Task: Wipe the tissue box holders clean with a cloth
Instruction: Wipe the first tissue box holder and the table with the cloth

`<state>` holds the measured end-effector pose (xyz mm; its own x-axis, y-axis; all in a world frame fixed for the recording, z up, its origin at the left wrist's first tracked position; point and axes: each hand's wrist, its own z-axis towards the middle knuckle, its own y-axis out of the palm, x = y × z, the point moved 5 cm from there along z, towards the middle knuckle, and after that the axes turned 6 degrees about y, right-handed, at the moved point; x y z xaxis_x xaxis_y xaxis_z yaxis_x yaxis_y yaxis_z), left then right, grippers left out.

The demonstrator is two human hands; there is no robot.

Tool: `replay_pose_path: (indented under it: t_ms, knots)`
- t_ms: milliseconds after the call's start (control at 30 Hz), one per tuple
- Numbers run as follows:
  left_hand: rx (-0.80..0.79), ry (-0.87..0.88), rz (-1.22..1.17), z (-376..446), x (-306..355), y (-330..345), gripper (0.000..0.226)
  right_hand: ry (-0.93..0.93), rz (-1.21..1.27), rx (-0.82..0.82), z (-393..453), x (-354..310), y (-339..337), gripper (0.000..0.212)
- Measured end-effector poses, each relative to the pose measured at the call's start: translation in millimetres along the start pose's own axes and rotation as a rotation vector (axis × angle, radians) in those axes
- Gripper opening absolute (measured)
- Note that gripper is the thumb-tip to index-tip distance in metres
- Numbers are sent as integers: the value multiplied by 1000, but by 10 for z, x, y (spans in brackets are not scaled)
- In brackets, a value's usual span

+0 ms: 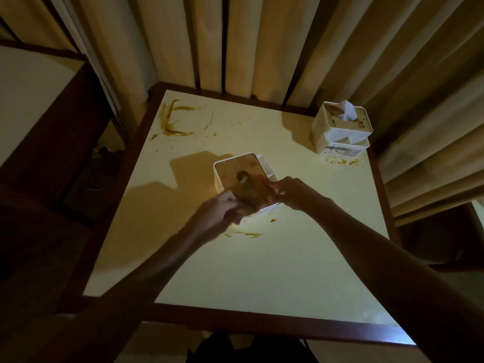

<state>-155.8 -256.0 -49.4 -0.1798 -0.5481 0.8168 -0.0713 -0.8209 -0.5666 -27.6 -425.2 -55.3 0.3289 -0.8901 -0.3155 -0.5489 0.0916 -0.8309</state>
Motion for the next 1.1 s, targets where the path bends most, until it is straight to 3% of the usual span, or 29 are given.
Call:
replay_pose_path:
  t_ms: [67, 167, 267, 400, 500, 600, 667, 767, 800, 833, 933, 1000, 1100]
  knots:
    - [83, -117, -320, -170, -64, 60, 17, -3, -16, 8, 0, -36, -21, 48]
    - [424, -309, -573, -378, -219, -26, 19, -16, -62, -12, 6, -86, -39, 55]
    - [653, -380, -619, -553, -302, -143, 24, 44, -173, -33, -21, -138, -60, 67]
    - [757, -496, -555, -725, -458, -300, 47, 81, -199, 93, -149, -434, -99, 60]
    - [718, -561, -256, -789, -662, -376, 43, 63, 24, 163, -160, -662, 19, 73]
    - [556, -514, -64, -782, -820, -334, 36, 113, -17, 94, -136, -774, 197, 93]
    - [420, -391, 131, -735, -837, -281, 32, 116, -85, 88, -141, -785, 255, 97]
    - [283, -122, 469, -653, -821, -224, 6, 92, -97, 113, -155, -758, 276, 93]
    - [185, -46, 589, -674, -815, -185, 16, 84, -95, 117, -165, -755, 276, 92]
    - [164, -67, 660, -714, -885, -194, 27, 77, -99, 119, -169, -747, 277, 92]
    - [204, -290, 499, -841, -913, -245, 40, 69, -122, 125, -183, -715, 256, 87]
    - [299, -205, 645, -837, -804, -268, 30, 61, -134, 116, -179, -679, 253, 85]
    - [188, -170, 818, -786, -847, -198, 13, 40, -172, 92, -184, -638, 240, 81]
